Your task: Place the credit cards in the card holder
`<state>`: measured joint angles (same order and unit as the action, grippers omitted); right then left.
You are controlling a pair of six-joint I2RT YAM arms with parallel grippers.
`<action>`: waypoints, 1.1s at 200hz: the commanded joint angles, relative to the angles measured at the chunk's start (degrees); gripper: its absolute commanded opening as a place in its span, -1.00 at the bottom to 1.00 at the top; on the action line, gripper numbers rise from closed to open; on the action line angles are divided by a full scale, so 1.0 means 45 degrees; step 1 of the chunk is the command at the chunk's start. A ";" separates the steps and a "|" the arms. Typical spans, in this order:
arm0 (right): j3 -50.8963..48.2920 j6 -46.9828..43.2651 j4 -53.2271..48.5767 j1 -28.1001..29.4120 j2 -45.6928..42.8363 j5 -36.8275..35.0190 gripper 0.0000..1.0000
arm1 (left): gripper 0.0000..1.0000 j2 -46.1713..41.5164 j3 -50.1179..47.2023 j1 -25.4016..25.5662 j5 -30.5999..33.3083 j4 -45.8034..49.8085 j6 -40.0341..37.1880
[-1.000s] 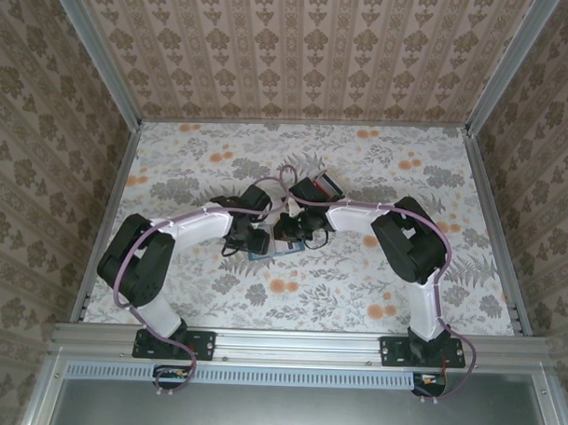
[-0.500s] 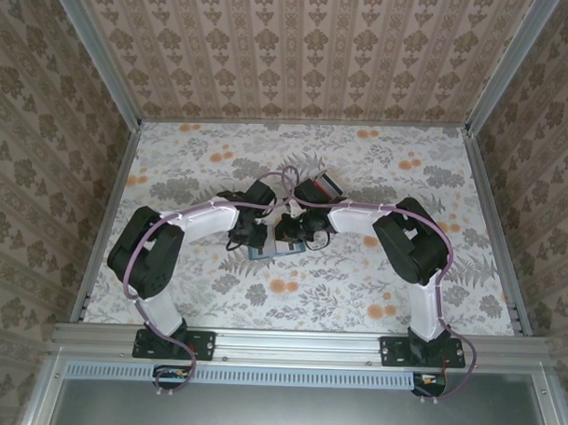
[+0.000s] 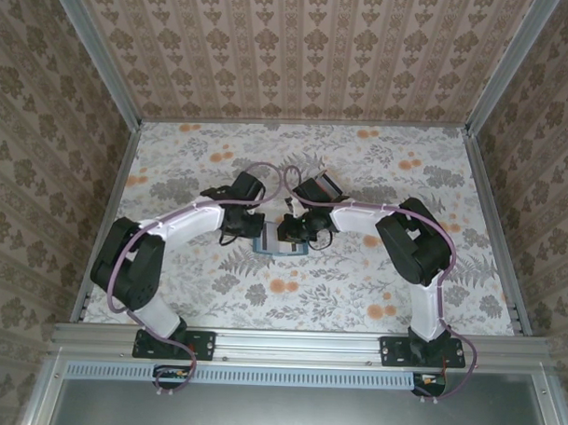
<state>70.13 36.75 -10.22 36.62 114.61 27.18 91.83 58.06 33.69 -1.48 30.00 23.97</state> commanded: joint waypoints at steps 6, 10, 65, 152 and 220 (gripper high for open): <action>0.0874 -0.0939 -0.1360 -0.0013 -0.0176 -0.0137 -0.72 | -1.00 -0.0852 -0.0709 -0.0410 -0.1385 -0.1145 0.0639; 0.0899 -0.0923 -0.1349 -0.0013 -0.0139 -0.0102 -0.72 | -1.00 -0.0890 -0.0782 -0.0449 -0.1519 -0.1264 0.0685; 0.1195 -0.1012 -0.1429 -0.0150 -0.0149 0.0141 -0.71 | -1.00 -0.1719 -0.1223 -0.0628 -0.2699 -0.1946 0.1294; 0.1047 -0.0154 -0.0104 -0.0108 -0.0551 0.1924 -0.04 | -1.00 -0.1935 -0.1427 -0.0866 -0.3108 -0.2132 0.1529; 0.0819 -0.0235 -0.0283 -0.0052 -0.0449 0.1516 -0.01 | -1.00 -0.1989 -0.1396 -0.0886 -0.3149 -0.2151 0.1608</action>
<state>74.52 35.81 -10.90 36.36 114.48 33.93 83.77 51.99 30.00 -14.61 20.73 30.44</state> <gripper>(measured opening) 0.500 0.054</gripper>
